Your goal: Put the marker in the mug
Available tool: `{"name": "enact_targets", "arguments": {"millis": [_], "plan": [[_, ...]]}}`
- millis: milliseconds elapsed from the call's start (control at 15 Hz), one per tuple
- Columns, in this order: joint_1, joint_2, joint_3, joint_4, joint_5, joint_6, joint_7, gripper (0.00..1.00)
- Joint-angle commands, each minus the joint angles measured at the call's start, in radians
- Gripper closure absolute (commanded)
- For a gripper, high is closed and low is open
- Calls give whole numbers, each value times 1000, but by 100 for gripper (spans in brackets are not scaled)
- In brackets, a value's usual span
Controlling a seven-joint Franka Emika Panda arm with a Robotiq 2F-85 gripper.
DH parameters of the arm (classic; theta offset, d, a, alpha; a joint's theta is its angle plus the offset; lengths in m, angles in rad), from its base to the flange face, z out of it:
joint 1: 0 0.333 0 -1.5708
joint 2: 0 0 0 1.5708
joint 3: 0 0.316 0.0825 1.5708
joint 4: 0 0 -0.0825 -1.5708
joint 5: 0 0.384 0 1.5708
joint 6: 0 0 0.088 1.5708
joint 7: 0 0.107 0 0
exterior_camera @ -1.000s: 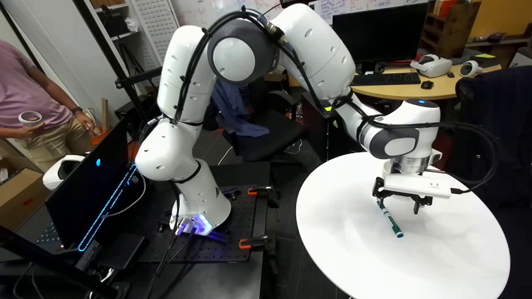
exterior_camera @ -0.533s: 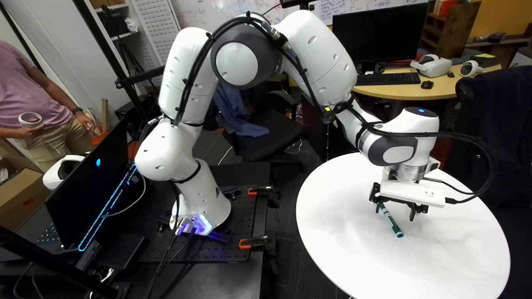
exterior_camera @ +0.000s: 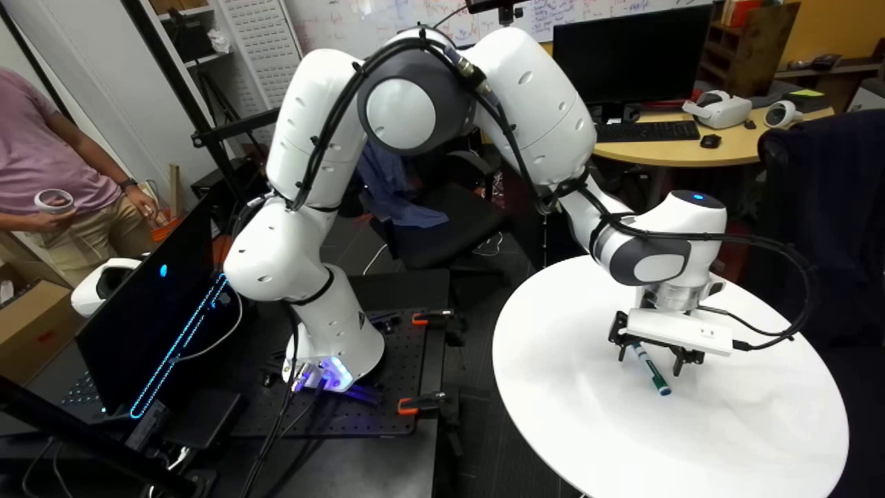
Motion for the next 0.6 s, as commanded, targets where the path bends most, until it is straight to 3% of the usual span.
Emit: {"name": "enact_targets", "arguments": {"millis": [0, 200, 267, 400, 533], "plan": [[-7, 7, 6, -2, -18, 15, 34, 0], [-5, 10, 5, 2, -19, 11, 35, 3], [-5, 10, 5, 2, -19, 10, 35, 26], [-5, 11, 4, 6, -19, 7, 35, 32], [-5, 12, 4, 7, -19, 4, 36, 48]]}}
